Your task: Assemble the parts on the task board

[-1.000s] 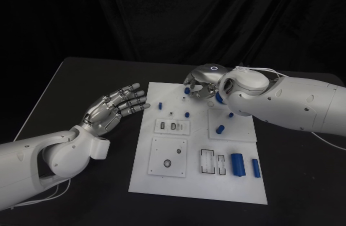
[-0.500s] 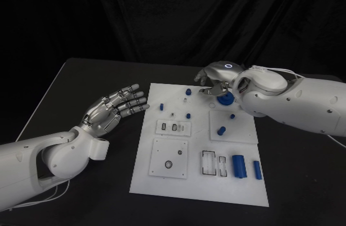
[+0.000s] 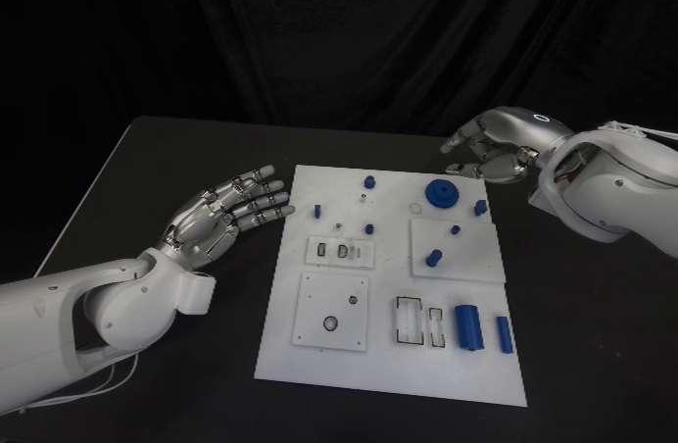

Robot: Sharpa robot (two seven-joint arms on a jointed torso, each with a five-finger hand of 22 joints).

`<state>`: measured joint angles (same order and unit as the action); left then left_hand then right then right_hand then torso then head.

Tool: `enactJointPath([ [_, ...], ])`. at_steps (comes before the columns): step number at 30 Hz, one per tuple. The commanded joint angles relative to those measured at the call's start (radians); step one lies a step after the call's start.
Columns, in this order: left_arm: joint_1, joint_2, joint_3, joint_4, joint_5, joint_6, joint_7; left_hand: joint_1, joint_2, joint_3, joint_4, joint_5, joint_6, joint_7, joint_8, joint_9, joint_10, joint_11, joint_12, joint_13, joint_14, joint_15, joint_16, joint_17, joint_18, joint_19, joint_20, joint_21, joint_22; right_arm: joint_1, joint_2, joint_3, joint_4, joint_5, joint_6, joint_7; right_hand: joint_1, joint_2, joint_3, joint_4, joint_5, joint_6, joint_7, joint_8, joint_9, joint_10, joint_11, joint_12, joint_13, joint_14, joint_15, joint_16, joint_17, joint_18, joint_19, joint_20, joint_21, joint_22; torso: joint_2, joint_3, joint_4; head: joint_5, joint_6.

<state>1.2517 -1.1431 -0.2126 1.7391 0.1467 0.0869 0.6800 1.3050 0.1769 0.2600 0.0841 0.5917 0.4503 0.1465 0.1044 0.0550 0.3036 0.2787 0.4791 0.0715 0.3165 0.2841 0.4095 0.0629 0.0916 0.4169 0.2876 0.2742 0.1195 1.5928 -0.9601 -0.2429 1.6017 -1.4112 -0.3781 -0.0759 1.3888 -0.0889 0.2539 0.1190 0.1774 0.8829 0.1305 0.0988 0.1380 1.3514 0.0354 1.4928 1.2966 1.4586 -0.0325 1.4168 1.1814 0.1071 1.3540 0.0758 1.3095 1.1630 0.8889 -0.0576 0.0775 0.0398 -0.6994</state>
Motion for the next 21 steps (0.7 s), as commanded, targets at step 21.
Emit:
enactJointPath([
  [21, -0.002, 0.01, 0.001, -0.008, 0.011, 0.02, 0.171, -0.014, -0.004, 0.009, -0.002, -0.007, -0.002, 0.009, -0.004, 0.0, 0.001, 0.008, 0.007, 0.0, 0.014, 0.002, 0.019, 0.003, -0.02, -0.007, 0.001, -0.006, -0.002, -0.067, 0.007, -0.006, -0.034, -0.116, -0.043, -0.142, -0.062, -0.003, -0.071, 0.045, 0.044, 0.016, -0.036, -0.031, -0.026, 0.219, -0.035, 0.078, 0.274, 0.096, -0.031, 0.127, 0.32, -0.058, 0.107, -0.028, 0.147, 0.222, 0.002, 0.0031, 0.0014, -0.037, -0.002],
])
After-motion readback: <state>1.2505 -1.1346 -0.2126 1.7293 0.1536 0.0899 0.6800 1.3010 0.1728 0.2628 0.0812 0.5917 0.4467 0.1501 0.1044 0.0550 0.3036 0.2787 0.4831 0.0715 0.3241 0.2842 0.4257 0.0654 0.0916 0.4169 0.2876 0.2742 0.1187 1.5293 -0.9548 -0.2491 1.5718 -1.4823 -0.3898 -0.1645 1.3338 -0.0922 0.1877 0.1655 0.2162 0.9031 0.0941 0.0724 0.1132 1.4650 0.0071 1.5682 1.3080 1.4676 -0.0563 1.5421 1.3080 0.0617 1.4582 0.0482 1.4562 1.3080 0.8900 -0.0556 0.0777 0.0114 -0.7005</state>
